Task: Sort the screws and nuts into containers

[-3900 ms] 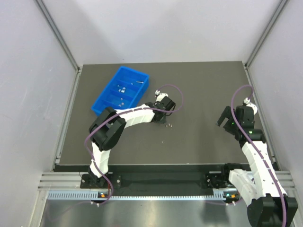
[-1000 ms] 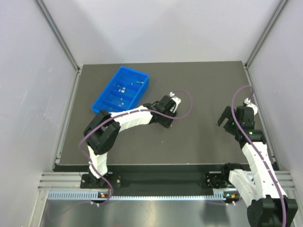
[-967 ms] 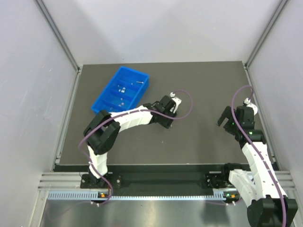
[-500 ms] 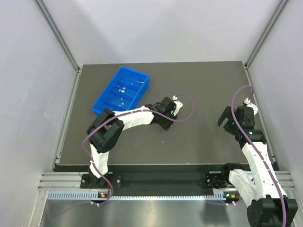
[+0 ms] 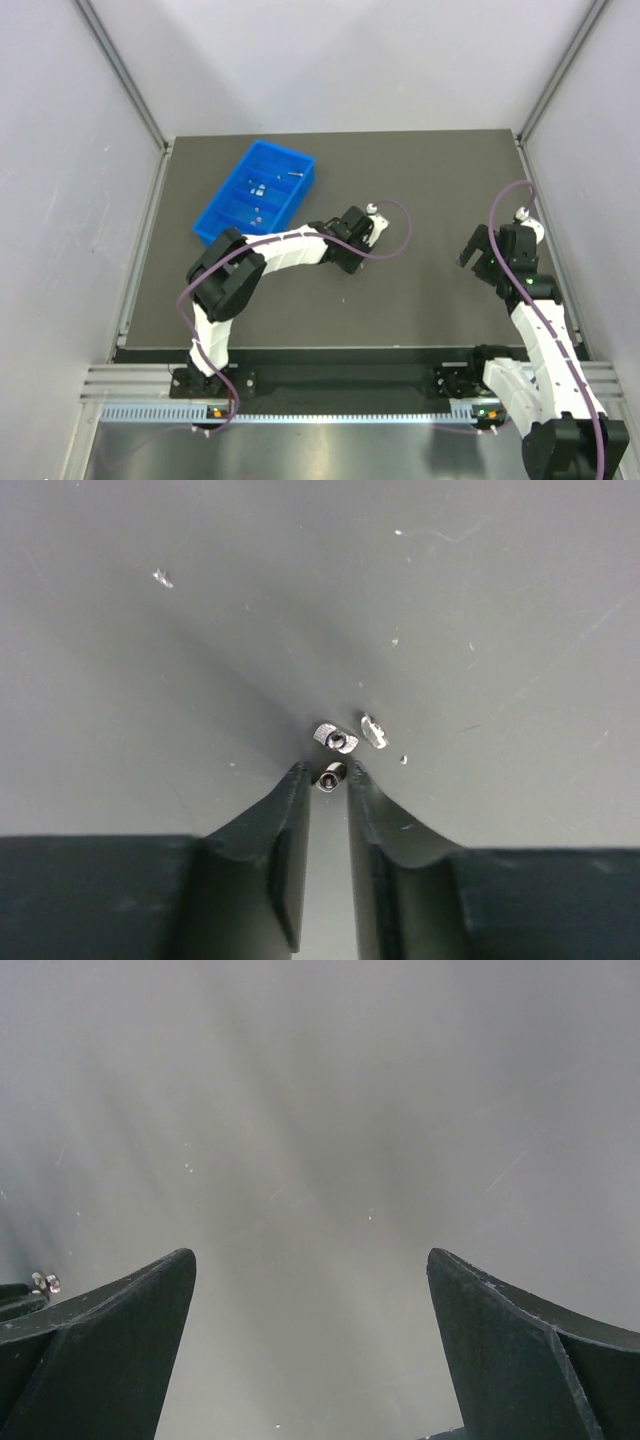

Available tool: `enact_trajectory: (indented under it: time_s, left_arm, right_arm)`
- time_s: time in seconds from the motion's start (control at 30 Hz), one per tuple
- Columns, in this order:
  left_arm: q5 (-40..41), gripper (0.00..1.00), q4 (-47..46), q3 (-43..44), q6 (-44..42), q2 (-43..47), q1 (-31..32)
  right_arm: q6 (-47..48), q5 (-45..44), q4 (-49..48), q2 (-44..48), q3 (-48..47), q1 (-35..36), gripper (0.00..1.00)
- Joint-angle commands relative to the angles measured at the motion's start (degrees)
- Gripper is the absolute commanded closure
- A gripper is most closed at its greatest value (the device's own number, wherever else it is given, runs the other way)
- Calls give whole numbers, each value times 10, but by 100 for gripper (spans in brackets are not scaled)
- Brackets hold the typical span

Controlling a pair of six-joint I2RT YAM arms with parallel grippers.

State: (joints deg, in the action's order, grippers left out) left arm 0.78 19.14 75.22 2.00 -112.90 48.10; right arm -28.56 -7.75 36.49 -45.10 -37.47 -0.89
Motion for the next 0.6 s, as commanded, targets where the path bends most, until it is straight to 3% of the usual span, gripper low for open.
enact_trajectory:
  time_s: [0.0, 0.23, 0.57]
  left_arm:
    - [-5, 76, -4, 6, -2, -21, -3]
    - [30, 94, 3, -2, 29, -14, -3]
    - [124, 96, 37, -32, 210, 9, -4]
  right_arm:
    - [-2, -10, -10, 0, -1, 1, 0]
    - [-3, -12, -9, 2, 0, 1, 0]
    - [-4, -12, -12, -6, -1, 0, 0]
